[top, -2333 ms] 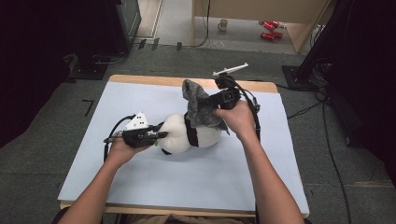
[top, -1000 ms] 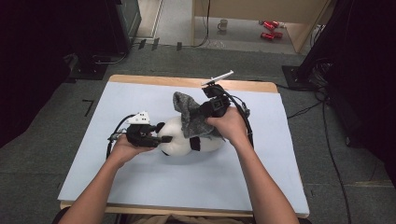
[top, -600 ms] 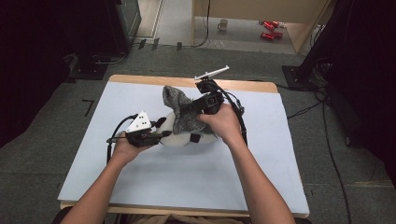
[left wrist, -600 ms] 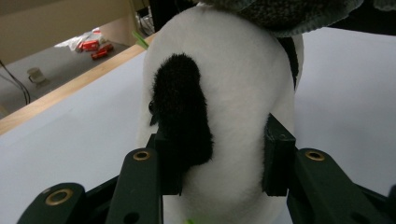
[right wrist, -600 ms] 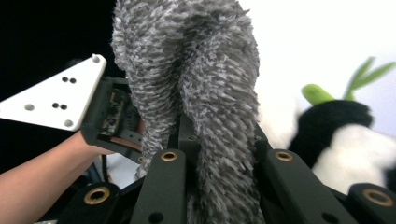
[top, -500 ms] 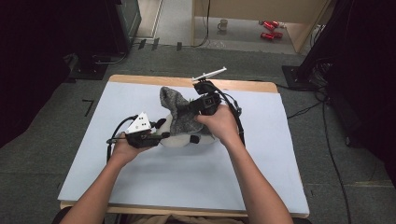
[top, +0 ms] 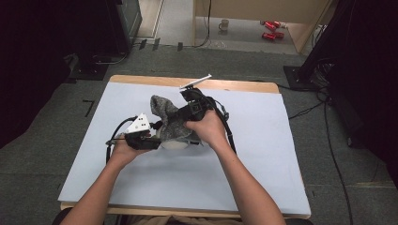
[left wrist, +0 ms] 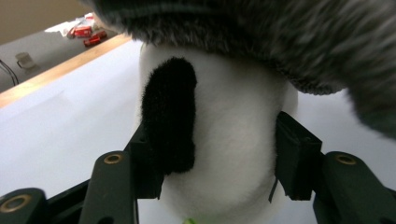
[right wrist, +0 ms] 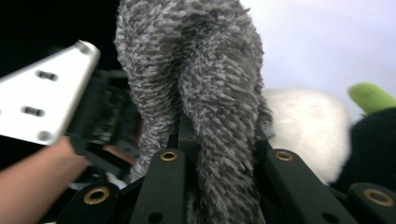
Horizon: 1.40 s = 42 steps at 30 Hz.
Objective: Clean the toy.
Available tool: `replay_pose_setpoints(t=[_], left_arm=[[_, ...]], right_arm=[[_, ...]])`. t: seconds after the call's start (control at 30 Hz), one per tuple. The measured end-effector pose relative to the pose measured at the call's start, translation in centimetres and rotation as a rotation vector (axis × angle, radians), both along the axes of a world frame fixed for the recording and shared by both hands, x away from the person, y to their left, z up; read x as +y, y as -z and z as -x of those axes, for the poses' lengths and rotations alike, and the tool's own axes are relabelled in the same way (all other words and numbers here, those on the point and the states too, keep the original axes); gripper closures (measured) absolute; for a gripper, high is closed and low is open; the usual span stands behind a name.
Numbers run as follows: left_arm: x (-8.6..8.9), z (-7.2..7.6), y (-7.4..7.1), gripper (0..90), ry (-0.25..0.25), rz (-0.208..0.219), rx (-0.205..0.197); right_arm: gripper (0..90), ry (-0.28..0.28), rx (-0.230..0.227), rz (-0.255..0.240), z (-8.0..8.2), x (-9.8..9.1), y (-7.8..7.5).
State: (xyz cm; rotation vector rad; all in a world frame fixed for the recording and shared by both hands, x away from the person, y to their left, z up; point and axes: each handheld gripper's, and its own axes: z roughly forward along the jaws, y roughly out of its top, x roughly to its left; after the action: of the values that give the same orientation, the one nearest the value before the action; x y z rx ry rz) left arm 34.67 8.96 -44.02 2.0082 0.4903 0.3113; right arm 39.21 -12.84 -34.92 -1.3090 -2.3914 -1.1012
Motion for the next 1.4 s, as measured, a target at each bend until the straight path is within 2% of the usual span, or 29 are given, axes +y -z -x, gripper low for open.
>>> replay_pose_setpoints(t=[0.13, 0.2, 0.33, 0.37, 0.4, 0.43, 0.47, 0.53, 0.7, 0.9, 0.97, 1.17, 1.23, 1.4], left_arm=[[0.0, 0.0, 0.0, 39.4, -0.002, -0.005, 0.005], [0.0, 0.0, 0.1, 39.0, -0.002, -0.007, 0.006], [0.0, 0.0, 0.1, 41.5, -0.011, -0.013, 0.011], [0.0, -0.1, 0.1, 42.3, -0.022, -0.015, 0.018], [0.1, -0.1, 0.1, 43.5, -0.017, -0.01, 0.022], [0.0, -0.1, 0.0, 44.4, -0.011, -0.014, 0.015], [-0.1, 0.0, 0.0, 45.2, -0.009, -0.013, 0.013], [-0.2, 0.0, -0.1, 46.4, -0.006, -0.015, 0.014], [-0.1, 0.0, -0.1, 47.6, -0.006, -0.014, 0.032], [0.0, -0.1, 0.0, 48.0, -0.006, -0.01, 0.039], [0.0, -0.1, 0.0, 48.1, -0.006, -0.01, 0.04], [0.0, -0.1, 0.0, 48.4, -0.003, -0.005, 0.046], [0.1, -0.1, 0.1, 48.5, 0.0, -0.006, 0.049], [0.2, -0.2, 0.1, 48.6, 0.003, -0.004, 0.056]], right_arm=[[76.9, -0.002, -0.022, 0.043, 0.0, -0.3, 0.2], [76.9, 0.008, -0.019, 0.062, 0.0, -0.8, 0.1], [76.9, 0.043, -0.02, 0.105, -0.3, -2.6, -0.1], [76.9, 0.053, -0.017, 0.119, -0.4, -3.1, 0.0], [77.0, 0.072, -0.026, 0.159, -0.4, -3.8, 0.1], [77.0, 0.075, -0.021, 0.161, -0.6, -4.6, 0.2], [77.1, 0.084, 0.005, 0.119, -0.7, -5.5, 0.3], [77.0, 0.098, 0.014, 0.091, -0.8, -6.7, 0.4], [77.0, 0.124, 0.013, 0.061, -0.9, -8.9, 0.1], [76.8, 0.197, 0.006, 0.05, -1.5, -12.0, 0.0], [76.7, 0.213, -0.016, 0.043, -1.6, -12.8, 0.3], [76.8, 0.263, -0.033, 0.045, -2.0, -14.5, 1.1], [76.8, 0.282, -0.03, 0.054, -2.1, -15.0, 1.5], [77.0, 0.326, 0.01, 0.077, -2.4, -16.0, 3.2]])
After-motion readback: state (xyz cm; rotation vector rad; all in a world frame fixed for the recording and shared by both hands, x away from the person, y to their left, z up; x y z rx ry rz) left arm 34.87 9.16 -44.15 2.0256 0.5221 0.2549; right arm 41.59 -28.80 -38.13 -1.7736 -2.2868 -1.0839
